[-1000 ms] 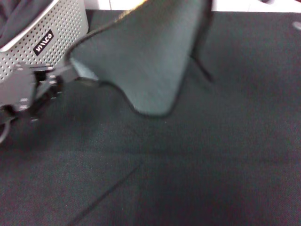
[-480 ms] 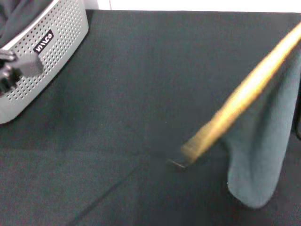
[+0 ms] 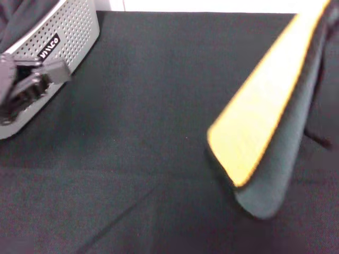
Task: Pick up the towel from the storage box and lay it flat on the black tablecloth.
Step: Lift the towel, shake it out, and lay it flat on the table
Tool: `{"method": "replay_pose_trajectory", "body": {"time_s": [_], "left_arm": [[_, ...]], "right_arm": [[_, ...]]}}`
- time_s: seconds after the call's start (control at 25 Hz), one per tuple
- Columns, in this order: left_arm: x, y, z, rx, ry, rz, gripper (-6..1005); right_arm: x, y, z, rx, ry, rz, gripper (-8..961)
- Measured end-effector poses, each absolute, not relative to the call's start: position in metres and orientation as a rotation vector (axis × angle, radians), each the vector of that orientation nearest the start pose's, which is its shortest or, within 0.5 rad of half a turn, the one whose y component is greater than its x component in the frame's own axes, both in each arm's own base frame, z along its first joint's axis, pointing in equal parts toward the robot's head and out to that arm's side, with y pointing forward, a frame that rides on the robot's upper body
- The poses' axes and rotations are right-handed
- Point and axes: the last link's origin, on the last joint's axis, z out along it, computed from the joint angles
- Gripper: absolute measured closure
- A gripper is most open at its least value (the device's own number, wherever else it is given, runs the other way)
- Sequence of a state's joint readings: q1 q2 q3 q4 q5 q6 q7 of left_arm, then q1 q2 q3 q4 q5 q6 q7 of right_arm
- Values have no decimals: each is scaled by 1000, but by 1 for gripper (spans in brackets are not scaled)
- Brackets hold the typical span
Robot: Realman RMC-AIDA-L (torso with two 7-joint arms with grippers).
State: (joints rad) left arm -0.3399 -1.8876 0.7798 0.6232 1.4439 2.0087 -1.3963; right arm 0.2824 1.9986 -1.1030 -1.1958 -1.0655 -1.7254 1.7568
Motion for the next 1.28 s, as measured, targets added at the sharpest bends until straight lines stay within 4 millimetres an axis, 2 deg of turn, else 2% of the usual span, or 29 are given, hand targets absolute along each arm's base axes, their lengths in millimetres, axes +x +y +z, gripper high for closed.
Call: {"method": "replay_pose_trajectory", "body": {"time_s": [0.28,0.48,0.68,0.88,1.12,1.28], "left_arm": [[-282,277,67,-2465,-490,-1219,963],[-289,279,37,-2350,-454,-1158,949],[-292,282,12,-2224,-348,-1087,802],[-292,286,0,-2082,-217,-1041,587],[-287,291,-8,-2025,-192,-1030,548],[-284,292,-15,-2028,-178,-1022,477]], "right_arm": [[98,343,110,-2532,105,1498,939],[72,377,100,-2437,52,1452,939],[53,405,79,-2413,43,1435,939],[35,422,61,-2403,7,1379,939],[12,437,38,-2406,-39,1350,939],[0,441,25,-2432,-47,1332,939]]}}
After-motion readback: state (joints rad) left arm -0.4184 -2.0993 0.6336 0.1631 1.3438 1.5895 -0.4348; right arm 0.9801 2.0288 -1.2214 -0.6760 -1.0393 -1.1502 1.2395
